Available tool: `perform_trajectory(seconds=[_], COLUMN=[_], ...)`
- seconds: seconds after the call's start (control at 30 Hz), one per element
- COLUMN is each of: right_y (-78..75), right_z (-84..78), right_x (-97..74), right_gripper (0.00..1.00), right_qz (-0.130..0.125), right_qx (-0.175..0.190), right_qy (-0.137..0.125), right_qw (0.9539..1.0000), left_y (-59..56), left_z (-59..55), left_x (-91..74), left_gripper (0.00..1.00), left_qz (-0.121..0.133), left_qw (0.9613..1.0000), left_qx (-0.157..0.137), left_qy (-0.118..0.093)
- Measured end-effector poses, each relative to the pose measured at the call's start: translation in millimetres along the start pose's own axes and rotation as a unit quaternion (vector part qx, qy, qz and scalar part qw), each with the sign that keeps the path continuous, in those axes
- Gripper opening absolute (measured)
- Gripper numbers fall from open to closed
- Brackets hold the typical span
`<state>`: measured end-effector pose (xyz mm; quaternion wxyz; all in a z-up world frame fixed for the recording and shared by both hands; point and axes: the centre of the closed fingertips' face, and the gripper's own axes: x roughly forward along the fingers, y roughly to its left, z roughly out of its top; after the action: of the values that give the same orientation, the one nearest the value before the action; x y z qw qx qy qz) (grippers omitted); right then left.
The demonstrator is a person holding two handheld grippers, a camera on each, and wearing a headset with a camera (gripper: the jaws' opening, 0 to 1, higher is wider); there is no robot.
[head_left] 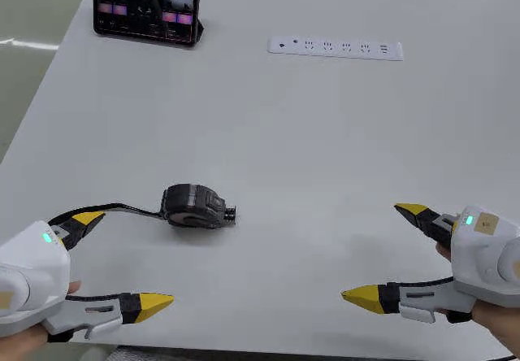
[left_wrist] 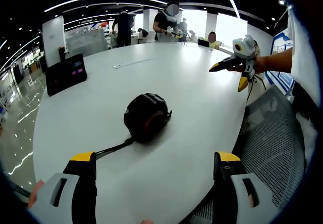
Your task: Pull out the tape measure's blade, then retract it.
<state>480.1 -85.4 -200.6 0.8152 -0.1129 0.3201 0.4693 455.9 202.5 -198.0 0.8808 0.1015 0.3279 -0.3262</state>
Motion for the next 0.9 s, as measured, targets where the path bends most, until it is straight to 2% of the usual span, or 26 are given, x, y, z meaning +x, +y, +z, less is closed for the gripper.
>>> perform_trajectory(seconds=[0.5, 0.9], right_y=[4.5, 3.2], right_z=[-15.4, -19.8], right_x=[-1.5, -7.3], right_gripper=[0.99, 0.99], right_qz=[-0.002, -0.008], right_qx=[0.013, 0.015], right_qy=[0.009, 0.011], right_qw=[0.9999, 0.9998], left_y=[7.3, 7.3], left_z=[-15.0, -18.6], left_x=[-4.1, -7.1], left_gripper=[0.98, 0.99], left_qz=[0.007, 0.007], left_qw=[0.9998, 0.9997], left_qx=[-0.009, -0.007], left_qy=[0.014, 0.022])
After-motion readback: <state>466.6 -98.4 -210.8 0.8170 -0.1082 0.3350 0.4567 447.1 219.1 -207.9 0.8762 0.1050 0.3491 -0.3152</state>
